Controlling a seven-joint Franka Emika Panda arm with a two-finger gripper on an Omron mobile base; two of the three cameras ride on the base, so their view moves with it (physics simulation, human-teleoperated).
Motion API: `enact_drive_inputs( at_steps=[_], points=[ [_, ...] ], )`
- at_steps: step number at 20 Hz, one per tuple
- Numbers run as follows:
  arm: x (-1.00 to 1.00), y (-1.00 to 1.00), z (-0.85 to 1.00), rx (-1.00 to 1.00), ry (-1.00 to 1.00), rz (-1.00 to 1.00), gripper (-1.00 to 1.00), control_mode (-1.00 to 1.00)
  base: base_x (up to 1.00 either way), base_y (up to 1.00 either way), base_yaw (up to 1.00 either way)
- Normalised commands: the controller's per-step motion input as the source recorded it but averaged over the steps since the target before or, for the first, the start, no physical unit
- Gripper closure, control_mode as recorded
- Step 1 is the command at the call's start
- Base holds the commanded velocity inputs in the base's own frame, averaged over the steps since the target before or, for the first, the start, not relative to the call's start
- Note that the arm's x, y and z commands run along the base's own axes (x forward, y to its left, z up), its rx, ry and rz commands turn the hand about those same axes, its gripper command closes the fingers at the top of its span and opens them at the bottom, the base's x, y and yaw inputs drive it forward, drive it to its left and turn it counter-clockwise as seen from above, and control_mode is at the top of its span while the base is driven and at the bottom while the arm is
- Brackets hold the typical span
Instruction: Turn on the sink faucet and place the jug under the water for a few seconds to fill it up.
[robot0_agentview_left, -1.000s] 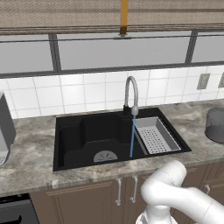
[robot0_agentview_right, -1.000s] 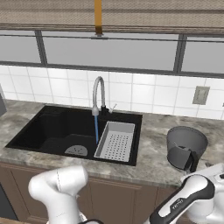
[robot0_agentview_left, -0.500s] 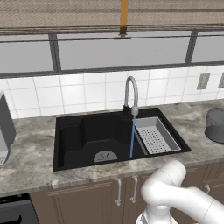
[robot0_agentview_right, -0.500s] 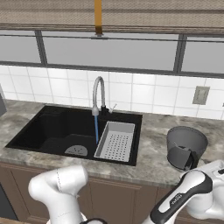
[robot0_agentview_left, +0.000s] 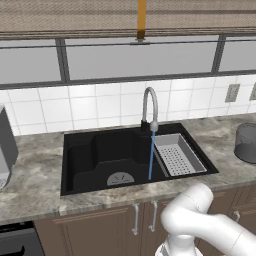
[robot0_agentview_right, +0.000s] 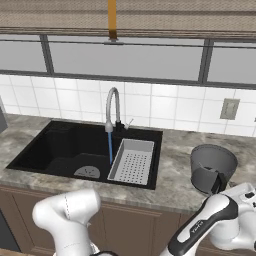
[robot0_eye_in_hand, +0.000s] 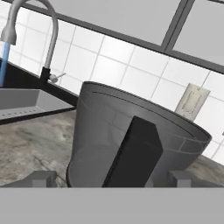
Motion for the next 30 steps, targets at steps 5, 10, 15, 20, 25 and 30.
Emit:
enact_drive_inputs(
  at_steps=[5,10,15,20,25,30],
  points=[
    [0.07,0.1,0.0,0.0,0.05,0.0,-1.0,-1.0,0.0,0.0,0.0],
    [0.11,0.03,0.0,0.0,0.06,0.0,1.0,-1.0,0.0,0.0,0.0],
    [0.07,0.06,0.0,0.0,0.08,0.0,1.0,-1.0,0.0,0.0,0.0],
    [0.02,0.02,0.0,0.0,0.08,0.0,1.0,-1.0,0.0,0.0,0.0],
    [0.0,0.0,0.0,0.0,0.05,0.0,1.0,-1.0,0.0,0.0,0.0],
    [-0.17,0.02,0.26,0.0,-0.02,0.01,1.0,-1.0,0.0,0.0,0.0]
  ],
)
